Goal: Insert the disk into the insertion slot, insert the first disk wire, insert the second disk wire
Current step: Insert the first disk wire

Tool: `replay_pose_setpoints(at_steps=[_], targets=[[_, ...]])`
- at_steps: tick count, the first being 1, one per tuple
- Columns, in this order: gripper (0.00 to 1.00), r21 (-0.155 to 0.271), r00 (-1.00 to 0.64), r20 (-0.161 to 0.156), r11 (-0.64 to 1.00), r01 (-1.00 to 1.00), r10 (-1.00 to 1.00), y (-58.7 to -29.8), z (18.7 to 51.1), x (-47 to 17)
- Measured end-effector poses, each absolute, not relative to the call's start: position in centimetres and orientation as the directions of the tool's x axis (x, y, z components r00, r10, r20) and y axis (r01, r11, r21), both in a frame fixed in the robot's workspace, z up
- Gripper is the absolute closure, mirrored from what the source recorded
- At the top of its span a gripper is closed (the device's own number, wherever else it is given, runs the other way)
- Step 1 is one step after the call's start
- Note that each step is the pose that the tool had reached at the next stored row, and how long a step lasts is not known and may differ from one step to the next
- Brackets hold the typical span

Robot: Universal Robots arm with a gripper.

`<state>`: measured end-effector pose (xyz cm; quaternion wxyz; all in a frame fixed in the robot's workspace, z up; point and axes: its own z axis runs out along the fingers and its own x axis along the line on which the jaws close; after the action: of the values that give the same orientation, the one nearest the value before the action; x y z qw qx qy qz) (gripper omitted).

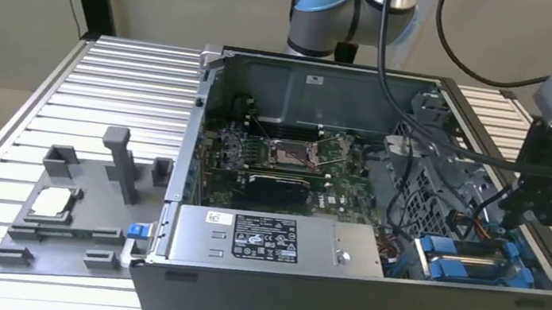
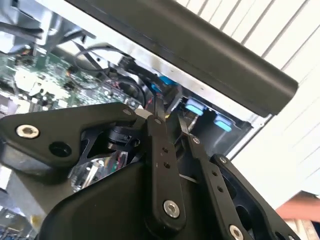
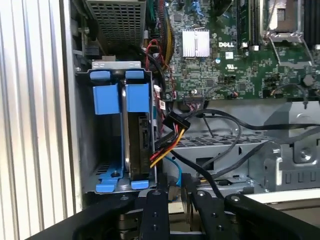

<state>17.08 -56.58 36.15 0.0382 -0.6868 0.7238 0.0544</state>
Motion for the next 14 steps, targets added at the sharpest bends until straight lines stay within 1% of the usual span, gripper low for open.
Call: replay_pose_setpoints(at_steps=[3,9,14], targets=[[0.0,0.027,-0.06,-0.136,0.056,-0.998,-0.989,-56.62,36.07,17.18],[0.0,0.027,-0.073,-0.137,0.07,-0.997,-0.988,-56.75,35.74,17.45],[0.0,0.027,-0.123,-0.136,0.12,-0.992,-0.983,-56.79,35.31,17.47]])
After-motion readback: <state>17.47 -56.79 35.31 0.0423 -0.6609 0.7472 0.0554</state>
